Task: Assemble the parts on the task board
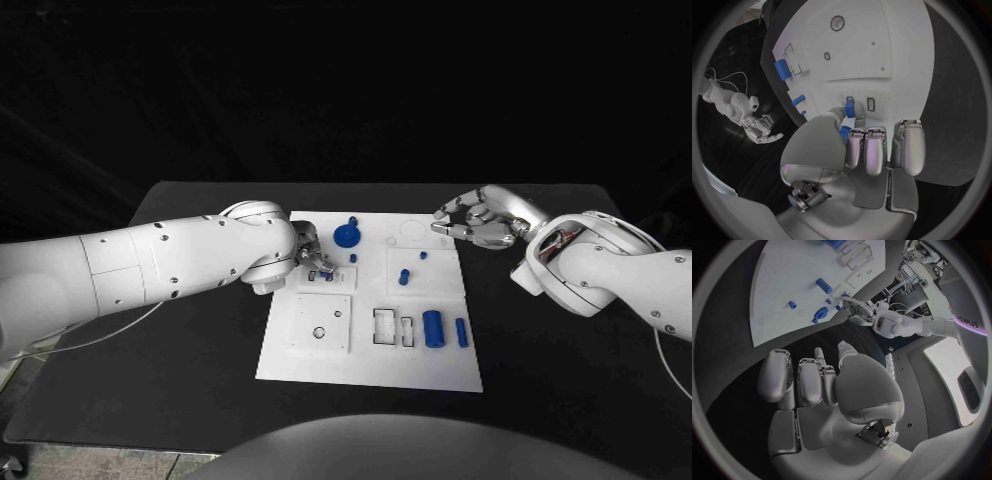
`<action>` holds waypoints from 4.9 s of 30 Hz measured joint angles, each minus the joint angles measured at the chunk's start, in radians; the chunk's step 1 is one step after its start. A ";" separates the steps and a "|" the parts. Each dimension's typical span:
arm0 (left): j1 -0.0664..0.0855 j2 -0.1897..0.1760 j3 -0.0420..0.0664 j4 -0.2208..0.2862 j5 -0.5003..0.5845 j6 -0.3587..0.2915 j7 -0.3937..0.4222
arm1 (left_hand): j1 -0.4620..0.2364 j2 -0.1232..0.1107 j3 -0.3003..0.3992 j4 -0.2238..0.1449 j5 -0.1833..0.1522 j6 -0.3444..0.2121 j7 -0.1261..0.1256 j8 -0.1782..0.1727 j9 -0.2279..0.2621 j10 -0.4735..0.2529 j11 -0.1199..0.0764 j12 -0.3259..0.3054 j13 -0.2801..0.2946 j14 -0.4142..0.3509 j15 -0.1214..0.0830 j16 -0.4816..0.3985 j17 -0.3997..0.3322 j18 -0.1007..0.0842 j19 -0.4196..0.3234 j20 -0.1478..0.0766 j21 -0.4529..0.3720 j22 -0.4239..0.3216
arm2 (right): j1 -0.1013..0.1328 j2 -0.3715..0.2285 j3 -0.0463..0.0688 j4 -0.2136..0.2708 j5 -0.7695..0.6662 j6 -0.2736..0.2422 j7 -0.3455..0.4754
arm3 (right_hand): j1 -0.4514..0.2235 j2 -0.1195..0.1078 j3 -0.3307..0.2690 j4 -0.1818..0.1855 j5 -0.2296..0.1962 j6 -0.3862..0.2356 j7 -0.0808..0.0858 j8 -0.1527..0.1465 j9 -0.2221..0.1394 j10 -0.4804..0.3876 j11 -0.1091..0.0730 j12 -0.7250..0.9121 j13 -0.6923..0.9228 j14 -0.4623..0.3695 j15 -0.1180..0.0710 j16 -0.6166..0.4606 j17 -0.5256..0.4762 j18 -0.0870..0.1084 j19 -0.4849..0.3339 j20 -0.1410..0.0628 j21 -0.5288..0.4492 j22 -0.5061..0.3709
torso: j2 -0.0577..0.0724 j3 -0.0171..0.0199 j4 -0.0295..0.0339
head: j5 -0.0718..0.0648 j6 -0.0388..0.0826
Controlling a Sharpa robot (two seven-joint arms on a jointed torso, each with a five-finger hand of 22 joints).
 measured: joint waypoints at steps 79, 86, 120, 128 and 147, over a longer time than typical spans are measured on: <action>0.116 0.033 0.016 0.027 -0.082 0.027 0.016 | -0.241 0.035 -0.189 0.047 -0.398 0.056 -0.007 0.000 0.097 0.000 0.018 0.000 0.000 0.005 0.005 0.000 0.000 0.000 0.006 0.002 -0.010 0.000 | -0.003 0.009 0.000 -0.020 0.035 0.031 -0.015 | 0.013 0.013 0.008 -0.003 0.020 0.014 0.007 0.004 -0.004 -0.003 0.008 -0.005 0.000 0.000 0.007 -0.008 -0.011 0.000 -0.004 0.004 -0.013 0.000 | 0.000 -0.0011 -0.0007 | 0.006 0.000; 0.089 0.087 0.016 -0.043 -0.093 0.049 0.031 | -0.236 0.040 -0.189 0.047 -0.398 0.044 -0.009 0.000 0.101 0.000 0.018 0.000 0.000 0.005 0.006 0.000 0.000 0.000 0.006 0.002 -0.010 0.000 | -0.003 0.011 0.000 -0.020 0.038 0.031 -0.013 | 0.013 0.013 0.008 -0.003 0.020 0.014 0.007 0.004 -0.005 -0.003 0.008 -0.004 0.000 0.000 0.007 -0.008 -0.011 0.000 -0.004 0.004 -0.013 0.000 | 0.001 -0.0007 -0.0006 | 0.010 0.000; 0.048 0.039 0.013 -0.158 -0.154 -0.015 0.087 | -0.181 0.037 -0.215 0.051 -0.367 0.048 -0.013 0.024 0.146 0.000 0.011 0.000 0.000 0.005 0.006 0.000 0.001 0.000 0.009 -0.002 -0.010 0.000 | -0.003 0.002 0.000 -0.021 0.042 0.040 -0.011 | 0.013 0.013 0.008 -0.003 0.029 0.016 0.005 0.004 -0.006 -0.005 0.010 -0.005 0.001 0.000 0.007 -0.008 -0.012 0.000 -0.003 0.004 -0.013 0.001 | -0.001 -0.0008 0.0020 | 0.001 0.000; 0.045 0.047 0.013 -0.194 -0.163 -0.021 0.090 | -0.187 0.043 -0.233 0.052 -0.392 0.048 -0.013 0.039 0.172 0.000 0.011 0.000 0.000 0.005 0.006 0.000 0.001 0.000 0.009 -0.002 -0.010 0.000 | -0.004 0.006 0.000 -0.023 0.042 0.042 -0.010 | 0.017 0.008 0.008 -0.003 0.033 0.017 0.004 0.004 -0.007 -0.005 0.010 -0.005 0.001 0.000 0.007 -0.008 -0.012 0.000 -0.003 0.003 -0.013 0.000 | -0.001 0.0005 0.0012 | 0.005 0.000; 0.020 0.068 0.013 -0.257 -0.164 0.020 0.075 | -0.194 0.051 -0.242 0.051 -0.408 0.040 -0.013 0.039 0.182 0.000 0.011 0.000 0.000 0.005 0.006 0.000 0.000 0.000 0.009 -0.002 -0.014 0.000 | -0.007 0.001 0.000 -0.022 0.042 0.044 -0.008 | 0.020 0.012 0.008 -0.003 0.041 0.017 0.004 0.004 -0.008 -0.005 0.010 -0.003 0.000 0.000 0.007 -0.008 -0.012 0.000 -0.003 0.004 -0.013 0.000 | -0.001 0.0006 0.0011 | 0.000 0.000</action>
